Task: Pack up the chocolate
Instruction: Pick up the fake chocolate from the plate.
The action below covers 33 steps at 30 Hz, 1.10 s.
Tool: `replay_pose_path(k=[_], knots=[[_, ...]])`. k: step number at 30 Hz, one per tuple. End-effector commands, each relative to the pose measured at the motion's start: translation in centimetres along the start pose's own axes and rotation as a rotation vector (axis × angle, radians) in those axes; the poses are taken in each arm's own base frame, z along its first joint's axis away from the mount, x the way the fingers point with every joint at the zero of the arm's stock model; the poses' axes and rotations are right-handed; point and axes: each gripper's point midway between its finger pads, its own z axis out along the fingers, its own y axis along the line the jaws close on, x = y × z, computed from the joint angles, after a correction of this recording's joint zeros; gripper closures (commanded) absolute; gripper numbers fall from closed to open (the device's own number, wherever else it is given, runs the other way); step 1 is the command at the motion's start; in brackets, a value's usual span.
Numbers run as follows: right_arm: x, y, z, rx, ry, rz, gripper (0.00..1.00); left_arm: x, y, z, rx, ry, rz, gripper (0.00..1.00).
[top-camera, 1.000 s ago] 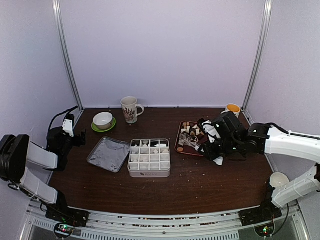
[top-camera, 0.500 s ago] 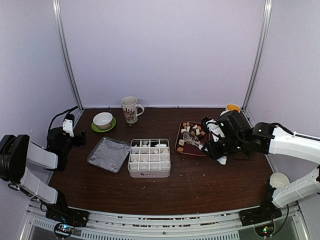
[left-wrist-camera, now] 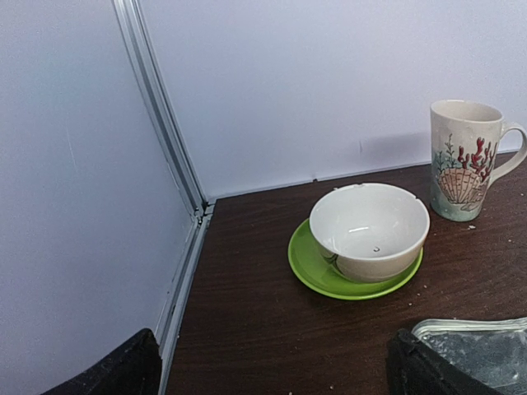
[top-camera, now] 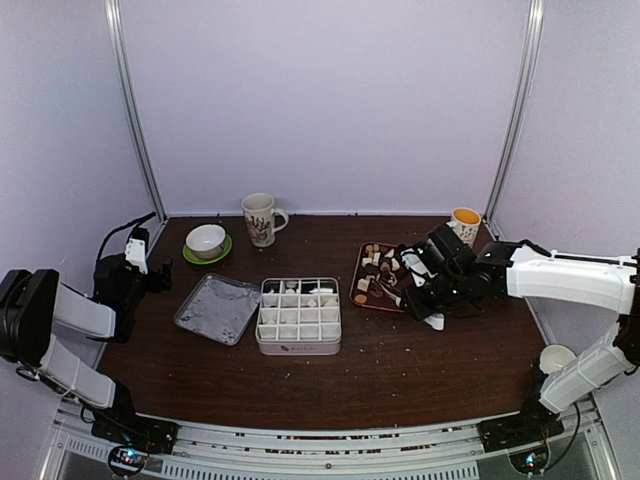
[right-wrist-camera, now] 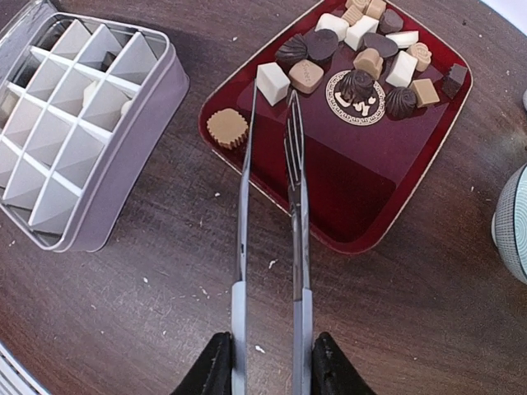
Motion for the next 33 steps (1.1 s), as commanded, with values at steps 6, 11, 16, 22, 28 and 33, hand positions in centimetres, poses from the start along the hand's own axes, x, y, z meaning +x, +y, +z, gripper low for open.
replay_pose_path(k=[6,11,16,22,28,33], knots=[[-3.4,-0.1,1.7,-0.009,-0.024,0.028,0.67,-1.3,0.7,0.3,-0.021,-0.042,-0.009,0.02],[-4.0,-0.5,2.8,-0.008,0.005,0.05,0.65,-1.3,0.6,0.3,-0.02,-0.042,-0.01,0.02],[-4.4,0.1,3.8,-0.036,0.03,0.04,0.63,-1.3,0.6,0.3,-0.019,-0.041,-0.009,0.02],[-4.4,0.2,4.6,-0.037,0.05,0.03,0.63,-1.3,0.6,0.3,-0.02,-0.042,-0.009,0.02],[-4.7,0.5,5.6,-0.038,0.074,0.01,0.65,-1.3,0.6,0.3,-0.018,-0.041,-0.01,0.02],[-4.7,0.0,5.7,-0.01,0.078,-0.017,0.63,-1.4,0.6,0.3,-0.019,-0.043,-0.009,0.02]])
